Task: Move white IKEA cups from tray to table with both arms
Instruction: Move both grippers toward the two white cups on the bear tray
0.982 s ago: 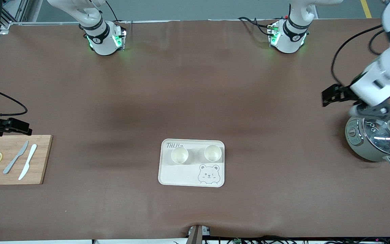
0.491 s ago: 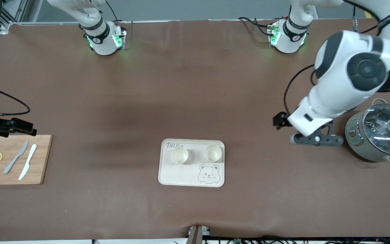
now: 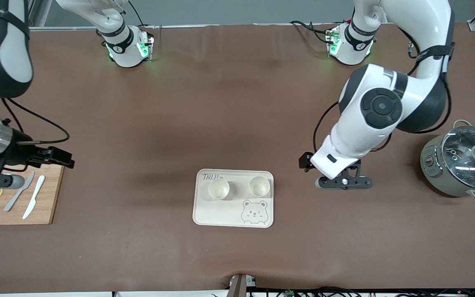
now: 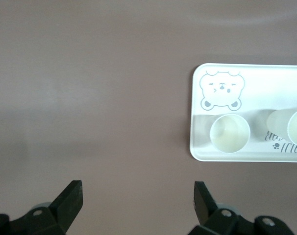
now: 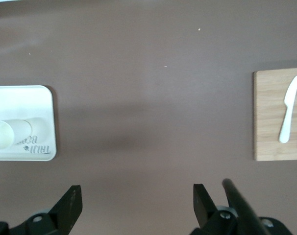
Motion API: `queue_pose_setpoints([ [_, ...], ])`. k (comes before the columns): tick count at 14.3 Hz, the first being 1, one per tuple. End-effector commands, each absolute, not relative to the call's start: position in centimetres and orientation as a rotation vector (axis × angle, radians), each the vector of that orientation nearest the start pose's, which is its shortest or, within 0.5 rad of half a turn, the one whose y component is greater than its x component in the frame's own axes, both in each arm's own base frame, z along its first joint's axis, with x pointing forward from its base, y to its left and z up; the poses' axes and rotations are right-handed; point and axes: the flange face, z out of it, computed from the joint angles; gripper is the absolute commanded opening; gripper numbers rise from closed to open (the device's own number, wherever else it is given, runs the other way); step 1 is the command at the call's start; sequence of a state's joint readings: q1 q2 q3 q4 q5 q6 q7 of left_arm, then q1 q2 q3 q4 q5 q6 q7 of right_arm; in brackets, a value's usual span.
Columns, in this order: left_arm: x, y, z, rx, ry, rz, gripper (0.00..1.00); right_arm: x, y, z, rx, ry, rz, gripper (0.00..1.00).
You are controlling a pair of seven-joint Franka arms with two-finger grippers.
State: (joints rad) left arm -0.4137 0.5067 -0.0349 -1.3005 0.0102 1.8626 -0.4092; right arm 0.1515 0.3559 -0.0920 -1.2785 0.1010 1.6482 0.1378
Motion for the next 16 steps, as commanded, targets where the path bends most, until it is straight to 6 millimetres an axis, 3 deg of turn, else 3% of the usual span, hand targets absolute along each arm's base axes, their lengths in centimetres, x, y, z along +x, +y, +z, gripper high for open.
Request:
queue_pose_setpoints([
  [1,65.0,-32.6,43.6,-3.181,0.03,-0.107,1.0,66.8,8.6,54.4,-3.048,0.232,-0.011,1.0],
  [10,65.5,-37.0,33.5,-3.195,0.069,-0.132,1.0,67.3,17.8,51.1,-2.975,0.484,-0.025,1.0],
  [14,65.2,-38.5,31.4,-3.202,0.066,-0.161,1.0,67.6,22.2,48.5,-2.962,0.508,-0.058,1.0],
  [16,65.0,-39.3,30.6,-3.206,0.066,-0.182,1.0,67.5,23.7,48.2,-2.948,0.546,-0.069,1.0],
])
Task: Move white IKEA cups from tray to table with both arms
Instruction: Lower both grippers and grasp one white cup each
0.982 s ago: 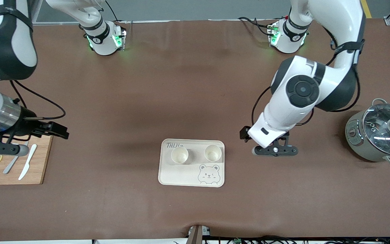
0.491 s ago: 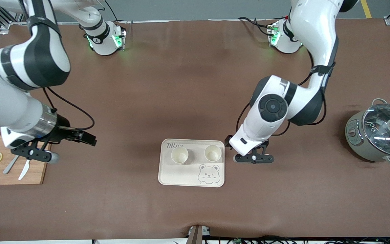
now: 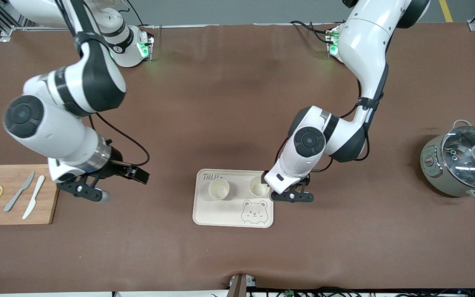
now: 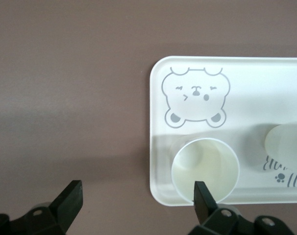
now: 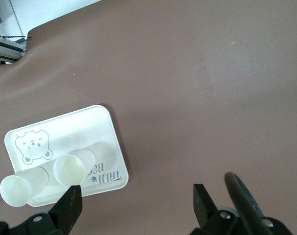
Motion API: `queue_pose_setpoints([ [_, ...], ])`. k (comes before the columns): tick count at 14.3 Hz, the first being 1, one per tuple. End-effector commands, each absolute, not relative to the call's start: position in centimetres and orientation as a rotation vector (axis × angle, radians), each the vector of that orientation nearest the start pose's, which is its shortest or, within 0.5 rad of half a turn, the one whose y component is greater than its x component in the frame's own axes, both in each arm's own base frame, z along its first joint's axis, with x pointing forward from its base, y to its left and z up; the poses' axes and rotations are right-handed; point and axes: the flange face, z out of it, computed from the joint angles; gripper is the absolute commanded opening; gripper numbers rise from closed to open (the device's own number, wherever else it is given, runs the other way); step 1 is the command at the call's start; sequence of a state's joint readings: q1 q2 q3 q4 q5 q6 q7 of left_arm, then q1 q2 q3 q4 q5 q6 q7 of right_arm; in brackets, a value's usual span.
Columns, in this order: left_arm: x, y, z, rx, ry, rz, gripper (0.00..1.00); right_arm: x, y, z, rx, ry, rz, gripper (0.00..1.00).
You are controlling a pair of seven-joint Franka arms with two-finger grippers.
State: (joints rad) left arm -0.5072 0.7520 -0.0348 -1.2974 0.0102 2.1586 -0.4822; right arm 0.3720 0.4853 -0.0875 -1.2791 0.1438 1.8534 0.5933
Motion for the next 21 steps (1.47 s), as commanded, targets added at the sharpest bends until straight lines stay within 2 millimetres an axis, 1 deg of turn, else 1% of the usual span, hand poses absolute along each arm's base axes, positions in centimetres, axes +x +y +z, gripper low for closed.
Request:
queue_pose_setpoints([
  [1,65.1,-39.4,30.4,-3.208,0.062,-0.192,1.0,67.7,24.4,47.4,-2.947,0.548,-0.076,1.0],
  [3,65.1,-39.4,29.8,-3.209,0.063,-0.199,1.0,67.8,26.2,45.7,-2.941,0.547,-0.099,1.0],
  [4,65.2,-39.5,29.1,-3.202,0.075,-0.208,1.0,67.8,27.4,44.8,-2.937,0.549,-0.107,1.0],
  [5,65.2,-39.5,28.9,-3.198,0.076,-0.224,1.0,67.7,28.8,43.7,-2.941,0.53,-0.121,1.0],
  [6,65.0,-40.0,28.5,-3.2,0.07,-0.226,1.0,67.7,30.0,42.6,-2.944,0.508,-0.133,1.0],
  [8,64.8,-40.7,27.6,-3.204,0.061,-0.263,1.0,68.0,30.9,40.5,-2.939,0.505,-0.142,1.0],
  [9,64.7,-41.2,26.5,-3.209,0.051,-0.284,1.0,68.0,31.8,39.4,-2.937,0.505,-0.15,1.0],
  [10,64.7,-41.6,26.0,-3.212,0.049,-0.322,1.0,67.9,32.7,38.2,-2.936,0.51,-0.159,1.0],
  [11,64.7,-41.6,25.5,-3.2,0.051,-0.344,1.0,67.8,33.3,37.1,-2.939,0.505,-0.161,1.0],
  [12,64.7,-41.6,24.9,-3.191,0.044,-0.342,1.0,67.7,33.6,36.0,-2.949,0.5,-0.145,1.0],
  [14,64.8,-41.6,24.3,-3.194,0.043,-0.36,1.0,67.6,34.1,34.6,-2.962,0.49,-0.123,1.0],
  [16,64.8,-41.7,23.7,-3.197,0.045,-0.366,1.0,67.6,34.1,33.6,-2.968,0.491,-0.107,1.0],
  [18,64.8,-41.6,23.7,-3.197,0.042,-0.366,1.0,67.5,34.2,32.8,-2.972,0.498,-0.089,1.0],
  [20,64.7,-41.5,23.4,-3.192,0.047,-0.357,1.0,66.8,35.7,31.7,-2.982,0.474,-0.081,1.0],
  [21,64.7,-41.4,23.6,-3.196,0.032,-0.357,0.96,66.9,35.9,31.1,-2.978,0.473,-0.094,1.0],
])
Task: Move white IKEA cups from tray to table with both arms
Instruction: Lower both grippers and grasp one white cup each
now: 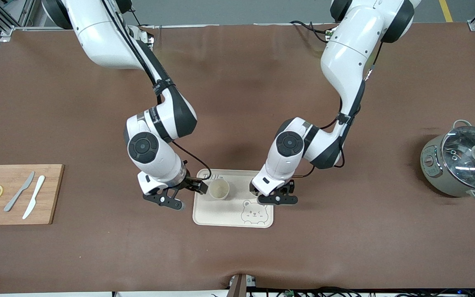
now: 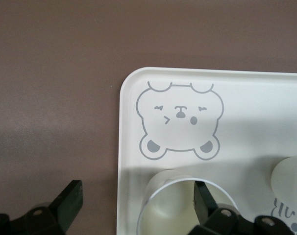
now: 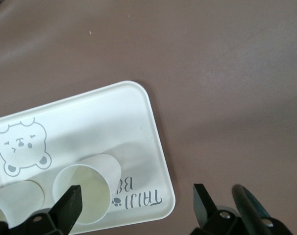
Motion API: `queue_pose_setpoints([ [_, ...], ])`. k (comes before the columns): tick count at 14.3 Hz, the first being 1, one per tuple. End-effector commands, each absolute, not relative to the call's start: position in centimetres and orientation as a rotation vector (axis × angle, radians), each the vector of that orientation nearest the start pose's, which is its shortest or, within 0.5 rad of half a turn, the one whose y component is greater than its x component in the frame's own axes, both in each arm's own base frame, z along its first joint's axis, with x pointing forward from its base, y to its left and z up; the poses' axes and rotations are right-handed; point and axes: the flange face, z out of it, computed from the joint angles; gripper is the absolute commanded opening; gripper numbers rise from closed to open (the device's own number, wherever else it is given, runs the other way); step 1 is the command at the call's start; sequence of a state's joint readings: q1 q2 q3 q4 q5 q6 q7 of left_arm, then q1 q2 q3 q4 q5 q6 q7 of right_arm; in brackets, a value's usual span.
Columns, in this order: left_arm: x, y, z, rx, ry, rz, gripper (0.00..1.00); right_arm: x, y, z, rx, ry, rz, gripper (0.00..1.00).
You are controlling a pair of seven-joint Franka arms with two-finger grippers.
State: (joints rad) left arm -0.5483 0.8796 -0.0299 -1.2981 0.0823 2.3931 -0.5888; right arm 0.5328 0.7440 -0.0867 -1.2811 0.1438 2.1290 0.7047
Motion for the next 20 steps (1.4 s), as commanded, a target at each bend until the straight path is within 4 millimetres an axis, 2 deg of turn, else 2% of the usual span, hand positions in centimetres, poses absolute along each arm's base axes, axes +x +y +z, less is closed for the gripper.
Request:
queue_pose_setpoints([
  [1,64.5,-41.5,23.4,-3.2,-0.045,-0.348,0.51,66.9,36.1,30.7,-2.974,0.47,-0.098,1.0],
  [2,64.2,-41.3,23.1,-3.193,-0.097,-0.339,0.01,66.6,36.7,30.0,-2.982,0.46,-0.09,1.0],
  [4,63.3,-42.0,23.1,-3.182,-0.125,-0.336,0.0,66.3,37.2,29.5,-2.985,0.448,-0.093,1.0],
  [9,63.3,-41.9,23.0,-3.178,-0.136,-0.329,0.0,66.2,38.0,27.8,-2.976,0.435,-0.12,1.0],
  [13,63.5,-41.1,24.6,-3.156,-0.135,-0.287,0.0,66.0,38.5,27.1,-2.976,0.424,-0.126,1.0],
  [16,63.9,-38.9,28.2,-3.114,-0.078,-0.196,0.0,65.8,39.0,26.5,-2.977,0.414,-0.129,1.0],
  [18,63.8,-38.6,29.9,-3.115,-0.08,-0.183,0.0,65.7,39.1,25.8,-2.983,0.413,-0.121,1.0],
  [20,64.3,-36.8,32.9,-3.112,-0.124,-0.175,0.0,65.4,39.4,25.3,-2.99,0.403,-0.115,1.0],
])
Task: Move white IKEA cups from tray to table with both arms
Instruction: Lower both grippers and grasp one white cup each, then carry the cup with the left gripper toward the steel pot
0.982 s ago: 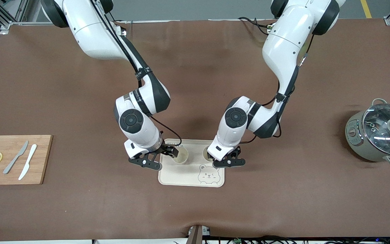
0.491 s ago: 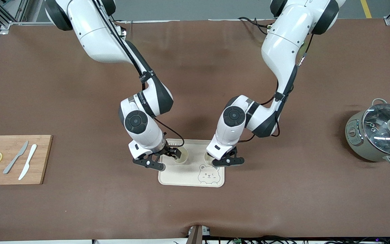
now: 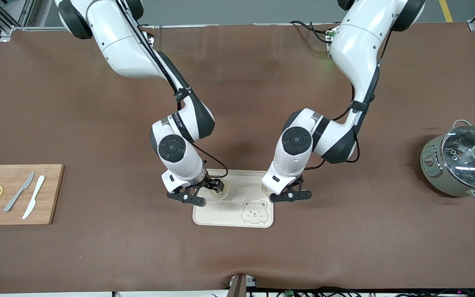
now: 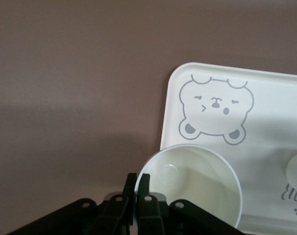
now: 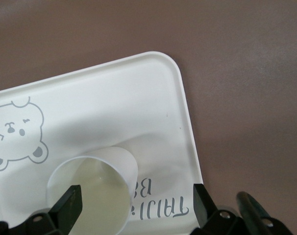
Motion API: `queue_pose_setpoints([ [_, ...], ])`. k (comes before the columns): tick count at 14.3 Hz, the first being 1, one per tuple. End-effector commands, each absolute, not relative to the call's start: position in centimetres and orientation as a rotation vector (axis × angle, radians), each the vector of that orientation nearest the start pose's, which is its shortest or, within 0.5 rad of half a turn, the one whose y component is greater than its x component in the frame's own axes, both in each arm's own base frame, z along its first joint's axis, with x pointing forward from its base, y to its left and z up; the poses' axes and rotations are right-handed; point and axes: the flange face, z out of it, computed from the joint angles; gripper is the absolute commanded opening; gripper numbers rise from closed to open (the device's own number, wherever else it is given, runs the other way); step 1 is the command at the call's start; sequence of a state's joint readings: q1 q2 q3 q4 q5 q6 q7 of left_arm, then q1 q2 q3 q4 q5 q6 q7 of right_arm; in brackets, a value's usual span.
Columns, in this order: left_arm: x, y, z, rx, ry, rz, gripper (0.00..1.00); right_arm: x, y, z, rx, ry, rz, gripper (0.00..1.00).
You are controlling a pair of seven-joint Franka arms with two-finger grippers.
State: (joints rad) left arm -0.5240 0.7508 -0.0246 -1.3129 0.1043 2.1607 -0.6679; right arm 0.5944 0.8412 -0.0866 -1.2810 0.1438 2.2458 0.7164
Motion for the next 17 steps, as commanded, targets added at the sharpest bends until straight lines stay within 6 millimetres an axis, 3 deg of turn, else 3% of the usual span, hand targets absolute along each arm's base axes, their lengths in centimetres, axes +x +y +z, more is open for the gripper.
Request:
queue_pose_setpoints([
  [1,64.7,-35.2,34.2,-3.113,-0.169,-0.135,0.0,65.3,39.5,25.2,-2.991,0.401,-0.113,1.0],
  [3,64.5,-33.6,36.7,-3.123,-0.134,-0.072,0.0,65.3,39.5,24.7,-2.995,0.402,-0.106,1.0],
  [5,64.4,-30.6,39.1,-3.129,-0.162,-0.055,0.0,65.2,39.5,24.1,-2.999,0.403,-0.102,1.0],
  [7,63.5,-28.2,40.3,-3.123,-0.102,-0.044,0.0,65.1,39.9,23.6,-2.99,0.395,-0.122,1.0],
  [10,62.1,-25.3,41.1,-3.116,-0.027,-0.019,0.0,64.9,40.3,23.0,-2.995,0.385,-0.12,1.0],
  [13,60.5,-22.6,41.9,-3.138,-0.067,-0.09,0.0,64.7,40.5,22.5,-2.998,0.382,-0.117,1.0],
  [17,57.4,-18.2,41.1,-3.188,0.008,-0.217,0.0,64.7,40.6,22.0,-2.996,0.38,-0.124,1.0],
])
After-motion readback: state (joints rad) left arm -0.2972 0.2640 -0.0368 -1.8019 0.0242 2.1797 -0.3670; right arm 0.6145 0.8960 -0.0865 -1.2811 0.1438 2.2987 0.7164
